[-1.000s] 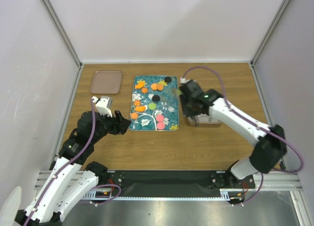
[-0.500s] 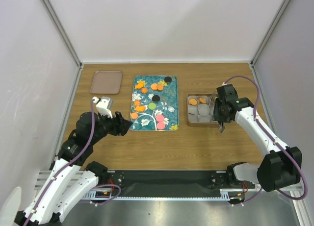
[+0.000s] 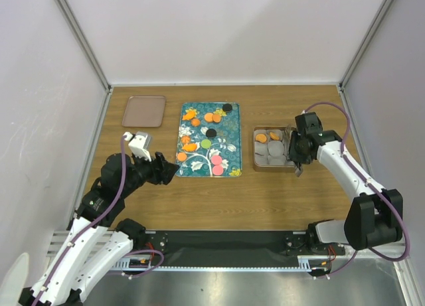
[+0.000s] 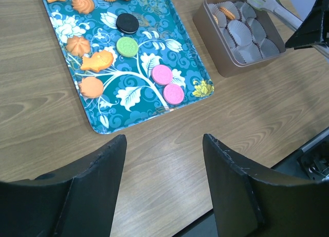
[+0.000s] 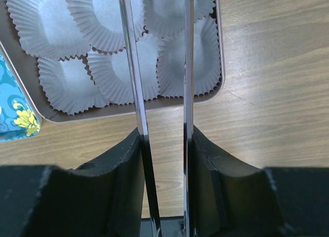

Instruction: Pack the cookies

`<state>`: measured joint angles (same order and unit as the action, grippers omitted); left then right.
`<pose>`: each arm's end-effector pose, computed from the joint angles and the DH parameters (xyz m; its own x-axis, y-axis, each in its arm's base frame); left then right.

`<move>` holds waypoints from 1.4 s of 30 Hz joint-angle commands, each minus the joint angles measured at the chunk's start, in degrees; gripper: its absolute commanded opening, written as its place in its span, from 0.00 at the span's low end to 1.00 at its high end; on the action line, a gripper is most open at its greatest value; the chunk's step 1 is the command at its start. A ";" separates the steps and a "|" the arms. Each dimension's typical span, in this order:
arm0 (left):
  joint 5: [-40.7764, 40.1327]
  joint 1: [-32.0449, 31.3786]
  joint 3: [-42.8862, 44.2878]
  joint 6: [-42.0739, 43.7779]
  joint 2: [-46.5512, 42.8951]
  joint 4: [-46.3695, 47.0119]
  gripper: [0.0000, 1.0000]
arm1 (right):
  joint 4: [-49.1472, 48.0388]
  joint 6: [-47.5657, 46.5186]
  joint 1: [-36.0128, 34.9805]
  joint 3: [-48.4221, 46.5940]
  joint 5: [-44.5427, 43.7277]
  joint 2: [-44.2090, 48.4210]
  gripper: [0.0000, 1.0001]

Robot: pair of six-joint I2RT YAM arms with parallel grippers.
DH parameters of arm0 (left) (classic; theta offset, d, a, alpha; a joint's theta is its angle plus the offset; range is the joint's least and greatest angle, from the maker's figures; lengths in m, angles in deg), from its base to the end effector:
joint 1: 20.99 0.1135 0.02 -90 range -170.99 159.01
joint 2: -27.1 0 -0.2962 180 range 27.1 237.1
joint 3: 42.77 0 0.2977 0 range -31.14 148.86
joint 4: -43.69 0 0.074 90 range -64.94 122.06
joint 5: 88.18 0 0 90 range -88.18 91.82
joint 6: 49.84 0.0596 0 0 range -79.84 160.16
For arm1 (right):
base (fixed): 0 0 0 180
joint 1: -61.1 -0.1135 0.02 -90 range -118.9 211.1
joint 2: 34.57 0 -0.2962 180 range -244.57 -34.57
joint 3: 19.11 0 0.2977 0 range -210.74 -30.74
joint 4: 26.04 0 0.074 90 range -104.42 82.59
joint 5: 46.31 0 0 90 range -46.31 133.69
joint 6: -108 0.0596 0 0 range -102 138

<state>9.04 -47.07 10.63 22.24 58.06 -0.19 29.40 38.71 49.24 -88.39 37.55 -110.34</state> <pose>0.1450 -0.0793 0.3309 -0.4789 -0.1054 -0.8715 0.4139 0.8483 -0.3301 0.3005 0.0566 0.2494 -0.8626 0.1781 -0.4735 0.1603 0.9840 0.0781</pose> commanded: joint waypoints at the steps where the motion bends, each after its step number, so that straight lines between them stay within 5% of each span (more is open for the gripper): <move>1: -0.19 -0.46 0.23 0.86 -0.29 1.75 0.67 | -3.12 -1.20 0.52 -0.10 0.86 -1.39 0.36; 42: -0.63 -0.46 0.32 0.86 0.42 1.66 0.67 | -2.33 -1.37 0.96 -2.29 0.59 -1.06 0.51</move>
<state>9.00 -47.12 10.63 22.24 58.23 -0.21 26.67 37.42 50.03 -88.39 38.14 -114.77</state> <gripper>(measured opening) 0.674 0.515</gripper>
